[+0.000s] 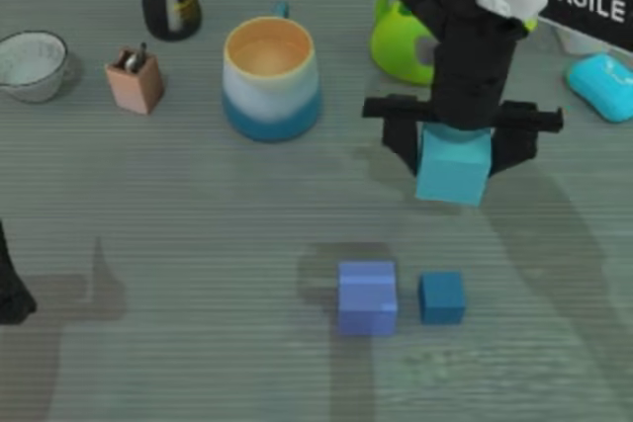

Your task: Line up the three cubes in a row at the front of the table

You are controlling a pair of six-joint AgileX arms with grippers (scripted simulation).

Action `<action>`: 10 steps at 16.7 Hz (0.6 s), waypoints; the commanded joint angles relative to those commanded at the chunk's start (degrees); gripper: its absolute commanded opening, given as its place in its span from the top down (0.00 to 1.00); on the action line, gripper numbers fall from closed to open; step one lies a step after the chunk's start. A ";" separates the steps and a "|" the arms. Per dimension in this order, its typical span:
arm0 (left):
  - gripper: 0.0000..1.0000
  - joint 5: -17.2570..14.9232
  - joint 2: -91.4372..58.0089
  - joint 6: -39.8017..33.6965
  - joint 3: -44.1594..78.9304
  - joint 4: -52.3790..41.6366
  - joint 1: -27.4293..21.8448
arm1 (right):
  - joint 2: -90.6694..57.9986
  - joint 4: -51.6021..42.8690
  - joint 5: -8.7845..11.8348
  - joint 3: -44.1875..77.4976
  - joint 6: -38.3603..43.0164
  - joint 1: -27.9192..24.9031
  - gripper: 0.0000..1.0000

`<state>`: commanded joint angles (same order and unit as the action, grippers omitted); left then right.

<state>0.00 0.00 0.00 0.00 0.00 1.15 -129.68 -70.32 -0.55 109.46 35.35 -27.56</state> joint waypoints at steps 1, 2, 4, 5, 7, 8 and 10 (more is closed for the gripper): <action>0.00 0.00 0.00 0.00 0.00 0.00 0.00 | -1.88 -1.70 -0.02 3.48 2.56 -3.40 1.00; 0.00 0.00 0.00 0.00 0.00 0.00 0.00 | -3.73 -3.39 -0.04 6.90 5.16 -6.90 1.00; 0.00 0.00 0.00 0.00 0.00 0.00 0.00 | -7.13 -6.61 -0.07 13.53 10.23 -14.02 1.00; 0.00 0.00 0.00 0.00 0.00 0.00 0.00 | -8.60 -8.03 -0.09 16.65 12.56 -17.41 1.00; 0.00 0.00 0.00 0.00 0.00 0.00 0.00 | -10.97 -10.37 -0.14 21.91 16.52 -23.03 1.00; 0.00 0.00 0.00 0.00 0.00 0.00 0.00 | -11.82 -11.23 -0.18 23.85 18.02 -24.99 1.00; 0.00 0.00 0.00 0.00 0.00 0.00 0.00 | -12.76 -12.19 -0.23 25.89 19.71 -27.04 1.00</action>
<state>0.00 0.00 0.00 0.00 0.00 1.15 -142.44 -82.50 -0.78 135.35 55.05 -54.59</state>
